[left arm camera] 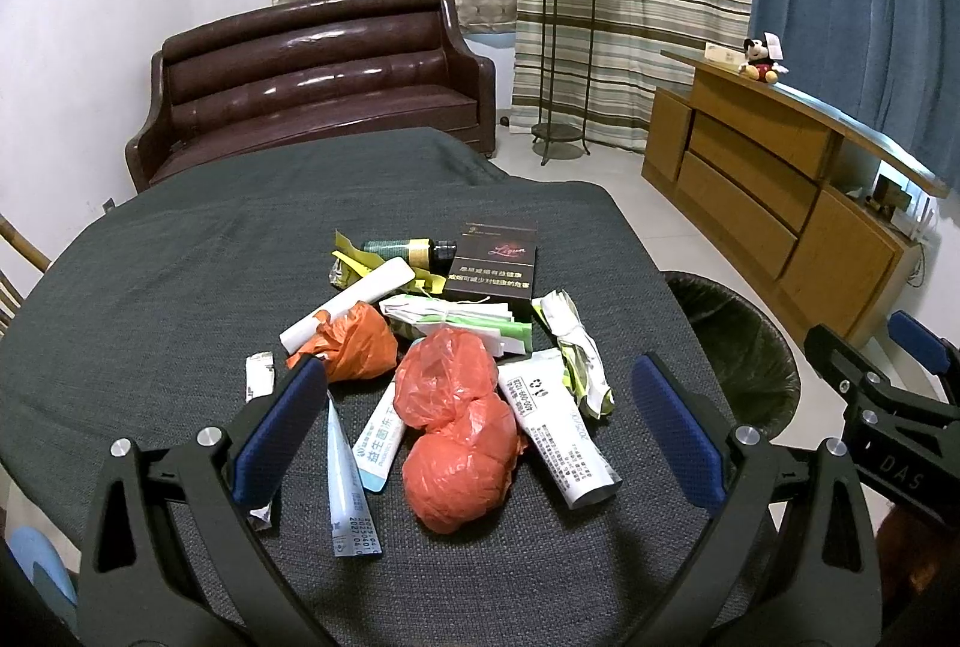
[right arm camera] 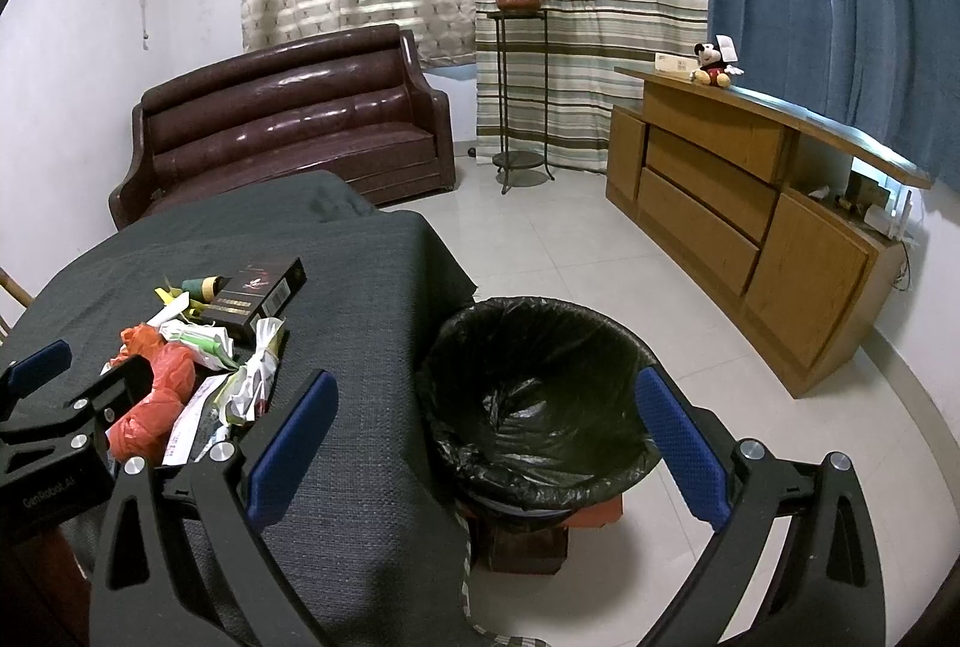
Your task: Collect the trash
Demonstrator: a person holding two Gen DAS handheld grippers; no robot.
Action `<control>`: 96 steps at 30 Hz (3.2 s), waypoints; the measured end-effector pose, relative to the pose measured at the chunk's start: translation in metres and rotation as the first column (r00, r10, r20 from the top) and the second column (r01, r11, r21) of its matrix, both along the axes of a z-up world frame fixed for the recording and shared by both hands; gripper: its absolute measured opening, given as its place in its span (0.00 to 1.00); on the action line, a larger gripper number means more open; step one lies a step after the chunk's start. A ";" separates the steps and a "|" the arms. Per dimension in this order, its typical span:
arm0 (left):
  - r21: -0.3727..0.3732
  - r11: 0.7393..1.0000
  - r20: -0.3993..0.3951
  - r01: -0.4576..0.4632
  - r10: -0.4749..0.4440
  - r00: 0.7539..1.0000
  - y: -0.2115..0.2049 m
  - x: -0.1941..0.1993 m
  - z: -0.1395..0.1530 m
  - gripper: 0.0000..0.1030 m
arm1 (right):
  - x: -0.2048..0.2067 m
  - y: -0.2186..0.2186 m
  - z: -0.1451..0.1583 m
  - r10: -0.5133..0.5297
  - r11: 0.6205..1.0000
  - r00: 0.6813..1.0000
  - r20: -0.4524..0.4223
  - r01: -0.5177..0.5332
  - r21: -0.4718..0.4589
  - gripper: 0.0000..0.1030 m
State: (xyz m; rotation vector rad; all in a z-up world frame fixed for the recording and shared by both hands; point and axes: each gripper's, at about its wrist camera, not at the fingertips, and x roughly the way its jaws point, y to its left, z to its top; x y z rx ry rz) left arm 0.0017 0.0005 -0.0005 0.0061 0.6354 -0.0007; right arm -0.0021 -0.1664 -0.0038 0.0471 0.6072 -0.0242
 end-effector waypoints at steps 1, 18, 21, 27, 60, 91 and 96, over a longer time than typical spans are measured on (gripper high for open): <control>0.000 1.000 0.000 0.000 0.000 1.000 0.000 0.000 0.000 0.96 | 0.000 0.000 0.000 0.000 1.000 1.000 0.000 0.000 0.000 0.94; 0.002 1.000 -0.003 0.000 0.000 1.000 0.000 0.000 0.000 0.96 | -0.002 -0.011 -0.010 -0.002 1.000 1.000 -0.010 0.002 0.006 0.94; 0.002 1.000 -0.003 0.001 -0.001 1.000 0.000 0.000 0.000 0.96 | -0.002 -0.011 -0.011 -0.002 1.000 1.000 -0.013 0.002 0.006 0.94; 0.008 1.000 -0.002 0.014 -0.014 1.000 0.009 -0.004 -0.004 0.96 | -0.002 -0.009 -0.013 -0.008 1.000 1.000 -0.011 0.008 0.005 0.94; 0.039 0.980 -0.226 -0.196 0.199 0.953 0.133 -0.009 -0.041 0.61 | 0.014 0.041 -0.007 0.074 0.997 0.993 -0.091 -0.072 0.029 0.68; 0.023 0.996 -0.211 -0.086 0.089 0.973 0.162 0.003 -0.034 0.16 | 0.067 0.092 -0.024 0.200 0.980 0.957 -0.210 -0.192 0.061 0.49; 0.015 0.997 -0.212 -0.077 0.079 0.974 0.163 0.008 -0.034 0.16 | 0.072 0.097 -0.030 0.229 0.973 0.940 -0.252 -0.217 0.075 0.39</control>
